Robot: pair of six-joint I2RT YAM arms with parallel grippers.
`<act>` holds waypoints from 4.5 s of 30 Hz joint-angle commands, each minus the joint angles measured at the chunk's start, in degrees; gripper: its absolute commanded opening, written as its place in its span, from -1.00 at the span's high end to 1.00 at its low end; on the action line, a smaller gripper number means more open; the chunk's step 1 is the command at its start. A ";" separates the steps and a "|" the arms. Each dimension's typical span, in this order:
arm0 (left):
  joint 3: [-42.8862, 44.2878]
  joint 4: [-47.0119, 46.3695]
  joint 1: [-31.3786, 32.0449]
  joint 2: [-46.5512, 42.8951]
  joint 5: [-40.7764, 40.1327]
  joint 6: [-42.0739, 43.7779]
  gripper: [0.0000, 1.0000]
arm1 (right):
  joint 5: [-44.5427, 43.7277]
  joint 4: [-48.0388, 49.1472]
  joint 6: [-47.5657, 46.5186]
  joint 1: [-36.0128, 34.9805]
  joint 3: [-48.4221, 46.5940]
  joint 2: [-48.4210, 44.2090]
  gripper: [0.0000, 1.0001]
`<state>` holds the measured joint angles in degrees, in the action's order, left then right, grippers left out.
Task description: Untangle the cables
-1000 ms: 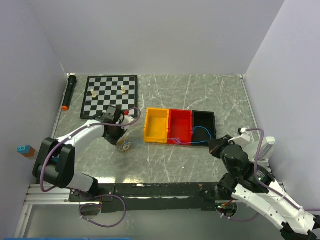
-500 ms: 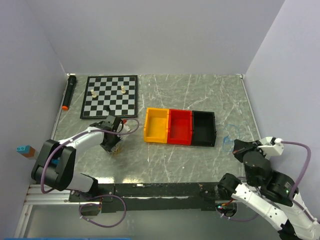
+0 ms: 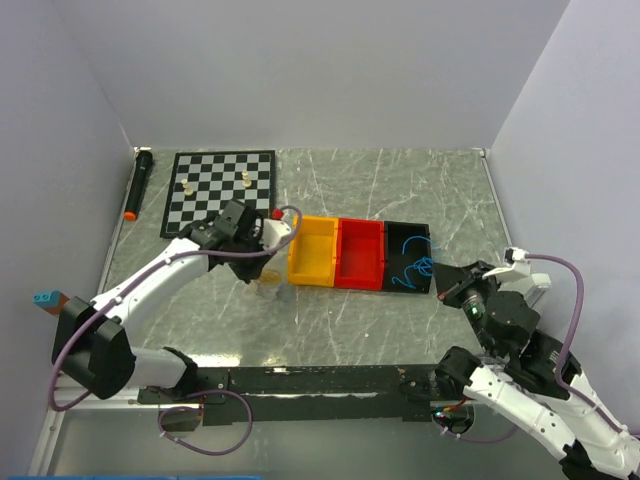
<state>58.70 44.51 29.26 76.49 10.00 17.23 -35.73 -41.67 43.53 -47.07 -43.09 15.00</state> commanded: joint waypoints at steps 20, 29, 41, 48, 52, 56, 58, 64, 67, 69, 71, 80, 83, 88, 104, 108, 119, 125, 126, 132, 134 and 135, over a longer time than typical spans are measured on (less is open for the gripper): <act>5.73 7.34 11.79 -0.20 12.32 -3.09 0.86 | 11.21 21.45 -16.90 -0.31 -8.85 10.92 1.00; 6.61 8.40 13.11 0.24 12.94 -2.73 0.85 | -2.06 23.21 -19.27 1.01 -6.13 18.12 1.00; 4.50 6.64 13.46 -1.43 11.01 -2.38 0.85 | 5.92 21.81 -14.18 14.28 -1.48 24.10 1.00; 5.29 6.55 13.55 -1.34 11.27 -2.12 0.85 | 10.49 23.82 -12.68 17.35 3.27 30.34 1.00; 4.59 6.29 13.46 -1.60 11.10 -2.12 0.85 | 15.32 24.79 -12.24 19.55 3.98 34.21 0.60; 3.62 5.50 13.55 -2.22 10.22 -2.38 0.86 | 19.19 24.35 -12.15 20.44 2.84 35.45 0.03; 2.83 4.54 13.46 -2.66 9.25 -2.56 0.88 | 21.30 24.79 -12.59 20.44 3.01 33.79 -0.17; -1.12 -2.14 13.37 -3.63 5.82 -4.84 0.94 | 39.10 31.80 -17.85 18.69 9.85 25.88 -0.22; -3.50 -5.30 13.20 -3.01 5.12 -4.84 0.95 | 54.48 39.18 -21.45 15.97 15.91 23.32 -0.25; -4.99 -7.15 12.50 -2.14 3.98 -4.49 0.96 | 60.83 43.67 -22.69 13.42 18.65 24.89 -0.25; -5.96 -8.73 11.01 -1.00 3.10 -4.40 0.97 | 62.44 45.45 -23.75 9.73 19.10 29.96 -0.27; -7.54 -10.23 3.79 1.65 4.33 -6.34 0.95 | 59.37 48.17 -28.50 -3.11 12.42 50.01 -0.28; -7.37 -9.97 3.79 1.56 4.94 -6.25 0.94 | 58.58 50.01 -29.20 -4.26 9.61 55.64 -0.27; -7.37 -9.45 3.79 1.65 5.64 -5.63 0.90 | 57.61 56.25 -29.20 -4.87 6.45 63.99 -0.25; -7.55 -9.71 3.44 2.17 6.08 -4.49 0.89 | 51.02 60.74 -44.65 -12.26 3.81 74.81 -0.25; -7.37 -9.62 3.44 2.79 5.91 -4.49 0.88 | 50.40 61.01 -45.46 -12.26 2.58 78.15 -0.23; -6.05 -8.48 3.35 3.67 5.82 -4.49 0.88 | 49.88 60.48 -45.20 -12.96 1.52 81.68 0.50; -5.26 -8.39 3.09 4.02 2.32 -4.49 0.88 | 44.79 57.67 -43.62 -14.98 3.98 78.52 1.00; -5.17 -8.56 3.09 4.28 0.65 -4.49 0.88 | 43.82 56.80 -43.62 -15.50 4.33 77.38 1.00; -3.59 -6.98 2.30 4.64 -2.09 -4.23 0.90 | 35.82 53.45 -38.61 -17.62 9.15 65.53 1.00; -3.50 -6.89 2.30 3.32 -2.61 -4.23 0.90 | 33.45 52.66 -36.86 -17.62 11.87 60.43 1.00; -3.76 -6.89 2.30 2.88 -3.23 -4.14 0.90 | 32.48 51.70 -35.72 -17.71 12.93 58.14 1.00</act>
<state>52.84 36.99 31.92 81.89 9.47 12.58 2.87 12.38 3.46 -64.34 -33.54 82.17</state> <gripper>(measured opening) 0.059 0.008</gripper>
